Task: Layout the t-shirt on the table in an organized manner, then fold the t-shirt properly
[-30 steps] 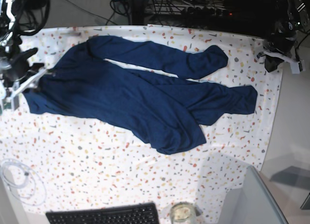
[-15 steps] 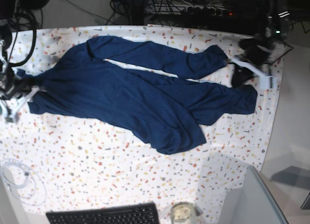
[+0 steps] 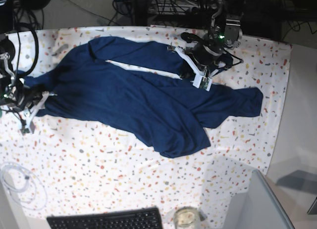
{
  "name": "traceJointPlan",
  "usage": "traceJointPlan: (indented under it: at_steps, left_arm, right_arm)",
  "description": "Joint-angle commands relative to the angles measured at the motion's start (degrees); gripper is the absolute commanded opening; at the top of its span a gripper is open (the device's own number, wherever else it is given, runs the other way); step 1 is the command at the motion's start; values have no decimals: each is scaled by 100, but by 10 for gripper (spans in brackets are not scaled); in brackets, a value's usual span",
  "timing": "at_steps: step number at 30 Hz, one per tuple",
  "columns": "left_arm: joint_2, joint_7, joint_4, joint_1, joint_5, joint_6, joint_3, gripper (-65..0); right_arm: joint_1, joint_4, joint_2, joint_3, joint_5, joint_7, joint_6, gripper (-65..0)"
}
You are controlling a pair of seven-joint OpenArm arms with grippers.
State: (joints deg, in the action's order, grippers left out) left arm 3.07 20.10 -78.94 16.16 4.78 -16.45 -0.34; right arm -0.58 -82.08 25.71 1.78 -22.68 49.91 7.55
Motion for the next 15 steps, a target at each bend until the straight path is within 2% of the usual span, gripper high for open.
traceJointPlan:
  at_steps: [1, 4, 6, 9, 11, 15]
  left_arm:
    - [110, 157, 12, 85, -104, 111, -23, -650]
    - [286, 157, 30, 129, -104, 111, -23, -650]
    - [374, 157, 39, 129, -104, 111, -23, -650]
    - [392, 157, 39, 138, -104, 111, -23, -650]
    - [392, 157, 39, 138, -104, 111, -23, -650]
    - [374, 157, 39, 138, -104, 111, -23, -650]
  right_arm:
    - [36, -183, 105, -51, -31, -72, 137, -428]
    - [27, -174, 97, -33, -14, -55, 225, -414]
    - [106, -77, 97, 37, -14, -20, 251, -348]
    - [168, -7, 299, 477, -14, -11, 251, -264]
    - [177, -33, 334, 714, -14, -55, 225, -255]
    - [168, -7, 237, 767, -14, -90, 225, -255]
